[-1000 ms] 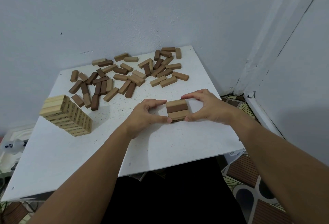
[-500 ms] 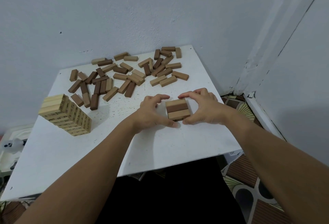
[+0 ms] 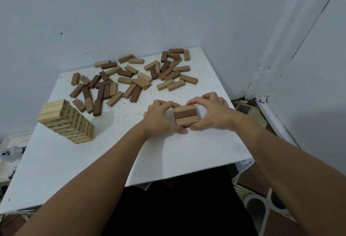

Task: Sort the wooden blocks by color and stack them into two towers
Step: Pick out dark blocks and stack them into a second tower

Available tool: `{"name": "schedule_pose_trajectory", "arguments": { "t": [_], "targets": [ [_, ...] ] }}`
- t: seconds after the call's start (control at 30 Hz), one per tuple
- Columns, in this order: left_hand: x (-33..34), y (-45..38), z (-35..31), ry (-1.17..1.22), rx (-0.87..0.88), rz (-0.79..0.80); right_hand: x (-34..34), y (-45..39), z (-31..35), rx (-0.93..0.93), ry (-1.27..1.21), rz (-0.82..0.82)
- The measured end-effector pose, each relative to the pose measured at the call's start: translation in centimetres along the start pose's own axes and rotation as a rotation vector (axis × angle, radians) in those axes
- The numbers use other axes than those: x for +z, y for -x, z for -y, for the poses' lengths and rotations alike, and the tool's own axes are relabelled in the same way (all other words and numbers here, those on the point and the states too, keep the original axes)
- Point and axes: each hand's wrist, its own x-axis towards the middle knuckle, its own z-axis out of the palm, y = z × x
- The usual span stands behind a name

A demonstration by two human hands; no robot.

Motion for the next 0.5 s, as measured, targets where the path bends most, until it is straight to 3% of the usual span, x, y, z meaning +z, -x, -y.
{"name": "schedule_pose_trajectory", "arguments": {
  "t": [0.5],
  "targets": [
    [0.72, 0.46, -0.41, -0.024, 0.014, -0.093, -0.09, -0.39, -0.04, 0.0, 0.033, 0.0]
  ]
}}
